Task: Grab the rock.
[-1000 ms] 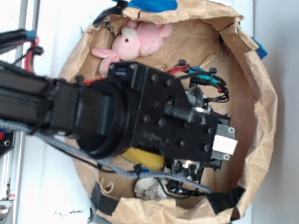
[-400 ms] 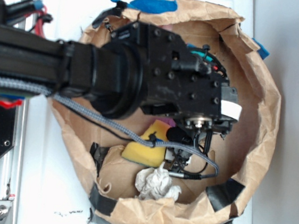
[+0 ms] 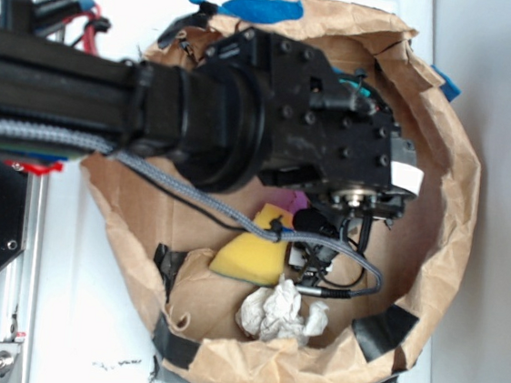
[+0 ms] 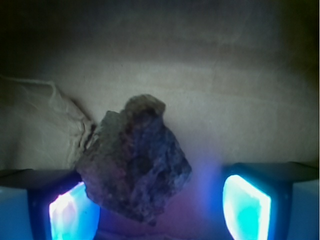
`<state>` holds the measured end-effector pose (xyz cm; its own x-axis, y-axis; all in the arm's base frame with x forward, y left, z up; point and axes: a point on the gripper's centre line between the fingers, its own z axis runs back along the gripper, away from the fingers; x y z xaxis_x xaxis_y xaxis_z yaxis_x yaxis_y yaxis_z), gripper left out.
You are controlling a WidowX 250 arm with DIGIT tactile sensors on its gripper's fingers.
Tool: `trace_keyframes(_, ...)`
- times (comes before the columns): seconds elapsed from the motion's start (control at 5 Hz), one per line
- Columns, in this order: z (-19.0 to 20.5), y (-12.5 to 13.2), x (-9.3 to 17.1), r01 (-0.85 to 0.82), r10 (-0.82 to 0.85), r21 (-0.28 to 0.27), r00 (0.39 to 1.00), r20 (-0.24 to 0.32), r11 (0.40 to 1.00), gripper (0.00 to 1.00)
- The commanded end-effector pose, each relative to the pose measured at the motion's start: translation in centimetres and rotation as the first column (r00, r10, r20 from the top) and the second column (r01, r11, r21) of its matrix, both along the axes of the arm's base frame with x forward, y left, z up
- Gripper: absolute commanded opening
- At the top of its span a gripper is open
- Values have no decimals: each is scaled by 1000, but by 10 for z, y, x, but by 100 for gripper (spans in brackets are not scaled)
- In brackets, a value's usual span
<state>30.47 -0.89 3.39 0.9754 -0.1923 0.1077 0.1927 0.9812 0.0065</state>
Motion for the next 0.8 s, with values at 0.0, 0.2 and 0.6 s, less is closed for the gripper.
trace_keyframes(0.0,29,-12,10,41,-40,-10,995,89,999,100)
trace_keyframes(0.2,30,-11,14,36,-35,-13,996,87,999,100)
trace_keyframes(0.6,30,-8,21,35,-34,-17,996,86,999,100)
